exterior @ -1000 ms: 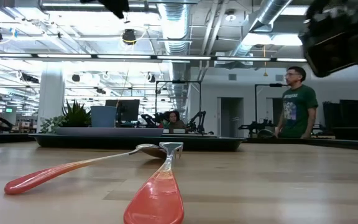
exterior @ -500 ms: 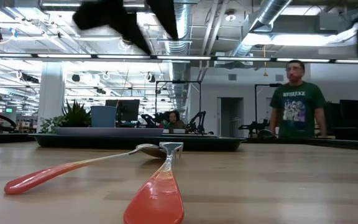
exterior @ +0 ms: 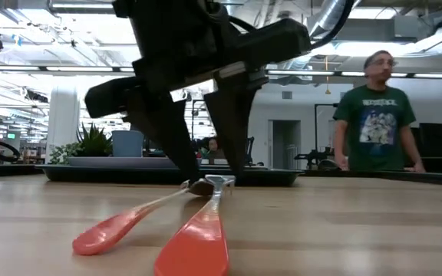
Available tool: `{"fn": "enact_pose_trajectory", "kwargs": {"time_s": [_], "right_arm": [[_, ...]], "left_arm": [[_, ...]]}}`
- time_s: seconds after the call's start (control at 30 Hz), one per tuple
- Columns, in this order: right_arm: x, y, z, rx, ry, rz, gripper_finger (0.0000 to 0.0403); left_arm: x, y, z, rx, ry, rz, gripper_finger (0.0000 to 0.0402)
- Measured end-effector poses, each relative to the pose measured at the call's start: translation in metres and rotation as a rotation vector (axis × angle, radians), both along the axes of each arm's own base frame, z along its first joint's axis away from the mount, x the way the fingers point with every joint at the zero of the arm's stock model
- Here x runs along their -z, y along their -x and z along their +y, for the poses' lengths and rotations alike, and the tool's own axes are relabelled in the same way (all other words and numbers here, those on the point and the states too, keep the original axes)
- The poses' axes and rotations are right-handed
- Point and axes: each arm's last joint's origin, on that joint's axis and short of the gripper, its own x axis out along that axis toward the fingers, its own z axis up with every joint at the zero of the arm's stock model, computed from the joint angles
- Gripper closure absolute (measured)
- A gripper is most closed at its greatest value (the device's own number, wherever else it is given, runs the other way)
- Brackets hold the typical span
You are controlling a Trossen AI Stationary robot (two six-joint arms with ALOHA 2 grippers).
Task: Pick and place plate/cup/fork/spoon on tray
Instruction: Put the orange fork to the right of the light blue plate on the dark green tray
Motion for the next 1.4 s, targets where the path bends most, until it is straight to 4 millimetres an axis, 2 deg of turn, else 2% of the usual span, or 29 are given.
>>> {"fn": "enact_pose_trajectory", "kwargs": {"time_s": [0.3,0.37,0.5,0.57,0.7,1.0,1.3,1.4], "right_arm": [[0.000,0.000,0.000,0.018,0.011,-0.017,0.0269],[0.000,0.000,0.000,0.019,0.011,-0.017,0.0268],[0.000,0.001,0.001,0.018,0.012,-0.019,0.0270],[0.000,0.001,0.001,0.018,0.013,-0.021,0.0270],[0.000,0.001,0.001,0.019,0.014,-0.021,0.0268],[0.000,0.001,0.000,0.006,0.025,-0.022,0.0269],[0.000,0.001,0.000,0.010,0.039,-0.032,0.0270],[0.000,0.001,0.000,0.012,0.042,-0.036,0.0268]], "left_arm": [[-0.001,0.004,0.002,-0.007,-0.032,0.029,0.0200],[-0.011,0.005,0.004,0.010,-0.038,0.039,0.0200],[-0.049,0.002,0.004,0.017,-0.056,-0.035,0.0200],[-0.057,-0.002,0.001,0.037,-0.060,-0.062,0.0200],[-0.055,-0.005,-0.004,0.040,-0.049,-0.089,0.0200],[-0.028,-0.009,-0.017,0.003,0.004,-0.081,0.0200],[-0.015,-0.009,-0.031,-0.035,0.060,-0.096,0.0201],[-0.003,-0.008,-0.033,-0.034,0.060,-0.053,0.0201]]}}
